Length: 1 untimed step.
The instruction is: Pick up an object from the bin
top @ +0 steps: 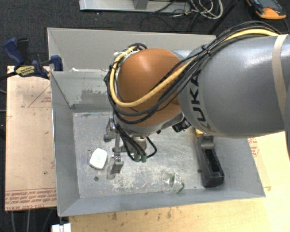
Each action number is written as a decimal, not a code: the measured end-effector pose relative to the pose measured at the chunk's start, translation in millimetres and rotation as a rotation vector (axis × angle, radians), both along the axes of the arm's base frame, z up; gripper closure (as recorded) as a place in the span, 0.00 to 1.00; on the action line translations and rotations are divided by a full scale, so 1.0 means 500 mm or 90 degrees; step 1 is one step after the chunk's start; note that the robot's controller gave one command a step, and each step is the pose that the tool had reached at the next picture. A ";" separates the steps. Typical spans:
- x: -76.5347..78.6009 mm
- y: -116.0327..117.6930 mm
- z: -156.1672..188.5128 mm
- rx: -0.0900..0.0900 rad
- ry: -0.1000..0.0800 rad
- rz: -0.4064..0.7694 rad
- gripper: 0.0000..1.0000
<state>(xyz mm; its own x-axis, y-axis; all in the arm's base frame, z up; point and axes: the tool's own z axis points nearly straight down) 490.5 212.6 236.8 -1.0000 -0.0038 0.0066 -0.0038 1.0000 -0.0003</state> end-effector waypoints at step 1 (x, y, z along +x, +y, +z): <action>0.002 -0.001 0.004 0.000 -0.002 -0.001 0.00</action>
Offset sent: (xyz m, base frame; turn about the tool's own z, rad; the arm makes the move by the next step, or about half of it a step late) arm 0.0081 0.0186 0.1633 -0.0772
